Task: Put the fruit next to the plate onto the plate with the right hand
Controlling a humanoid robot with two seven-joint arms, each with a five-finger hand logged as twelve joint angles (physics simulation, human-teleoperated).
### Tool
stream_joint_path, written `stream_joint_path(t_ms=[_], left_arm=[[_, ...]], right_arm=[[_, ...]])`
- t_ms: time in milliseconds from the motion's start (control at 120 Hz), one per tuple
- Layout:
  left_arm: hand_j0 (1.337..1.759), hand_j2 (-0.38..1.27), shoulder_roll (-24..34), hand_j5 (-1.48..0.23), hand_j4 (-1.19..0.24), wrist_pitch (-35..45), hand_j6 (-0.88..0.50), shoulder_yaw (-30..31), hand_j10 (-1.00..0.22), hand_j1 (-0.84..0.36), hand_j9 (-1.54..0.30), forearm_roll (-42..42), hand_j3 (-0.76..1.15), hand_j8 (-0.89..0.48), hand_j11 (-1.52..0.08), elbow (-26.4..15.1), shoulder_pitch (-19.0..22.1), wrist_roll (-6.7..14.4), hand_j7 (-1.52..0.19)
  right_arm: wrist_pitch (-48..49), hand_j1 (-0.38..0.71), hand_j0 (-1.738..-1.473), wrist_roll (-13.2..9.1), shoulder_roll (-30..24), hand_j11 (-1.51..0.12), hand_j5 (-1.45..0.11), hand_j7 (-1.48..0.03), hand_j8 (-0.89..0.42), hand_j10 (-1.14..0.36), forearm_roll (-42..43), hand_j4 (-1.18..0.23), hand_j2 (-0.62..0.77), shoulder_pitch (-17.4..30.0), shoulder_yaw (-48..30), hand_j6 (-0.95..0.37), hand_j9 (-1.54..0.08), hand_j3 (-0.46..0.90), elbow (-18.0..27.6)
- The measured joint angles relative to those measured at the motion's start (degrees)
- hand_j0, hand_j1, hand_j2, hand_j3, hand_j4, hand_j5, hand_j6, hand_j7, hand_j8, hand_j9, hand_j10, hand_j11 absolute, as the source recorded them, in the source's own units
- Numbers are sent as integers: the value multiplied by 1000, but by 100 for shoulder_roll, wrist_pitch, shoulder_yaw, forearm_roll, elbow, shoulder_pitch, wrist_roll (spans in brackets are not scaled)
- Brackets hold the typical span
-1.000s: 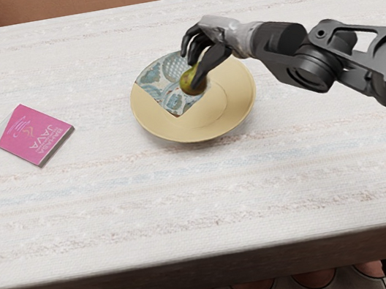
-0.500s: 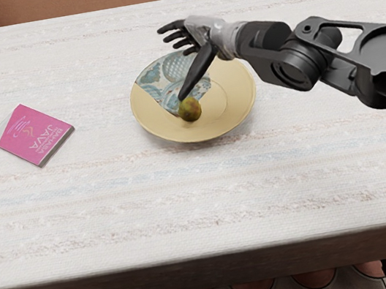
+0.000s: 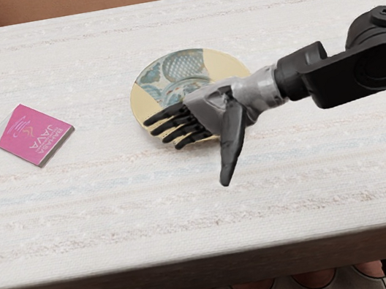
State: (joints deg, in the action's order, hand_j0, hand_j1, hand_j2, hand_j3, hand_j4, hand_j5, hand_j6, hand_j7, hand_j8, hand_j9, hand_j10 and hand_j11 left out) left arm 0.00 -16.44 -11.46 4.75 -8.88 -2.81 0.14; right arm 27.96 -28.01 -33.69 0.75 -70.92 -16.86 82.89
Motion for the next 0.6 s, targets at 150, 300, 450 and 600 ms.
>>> stream_joint_path(t_ms=[150, 300, 450, 600], left_arm=[[1658, 4, 0, -26, -20, 0, -20, 1, -20, 325, -26, -1, 0, -20, -26, -1, 0, -1, -26], [1658, 4, 0, -26, -20, 0, -20, 3, -20, 325, -26, -3, 0, -20, -26, -6, 0, -1, -26], [1658, 4, 0, -26, -20, 3, -20, 2, -20, 325, -26, -1, 0, -20, -26, -1, 41, -4, -26], [1658, 4, 0, -26, -20, 8, -20, -1, -20, 325, -26, -1, 0, -20, -26, -1, 106, -5, -26]], right_arm=[[538, -344, -1658, 9, -518, -9, -9, -8, -5, -5, -588, -7, 4, 397, -14, -7, -9, 0, 167], [665, -347, -1658, 14, -1207, -4, -4, -4, -2, -2, -871, -3, 2, 873, -326, -3, -4, 0, 201], [696, -348, -1658, 15, -1935, -2, -2, -2, -1, -1, -995, -1, 1, 1150, -418, -1, -2, 0, 196], [704, -349, -1658, 15, -2465, -1, -1, -1, 0, 0, -1117, 0, 1, 1267, -436, 0, -1, 0, 180]])
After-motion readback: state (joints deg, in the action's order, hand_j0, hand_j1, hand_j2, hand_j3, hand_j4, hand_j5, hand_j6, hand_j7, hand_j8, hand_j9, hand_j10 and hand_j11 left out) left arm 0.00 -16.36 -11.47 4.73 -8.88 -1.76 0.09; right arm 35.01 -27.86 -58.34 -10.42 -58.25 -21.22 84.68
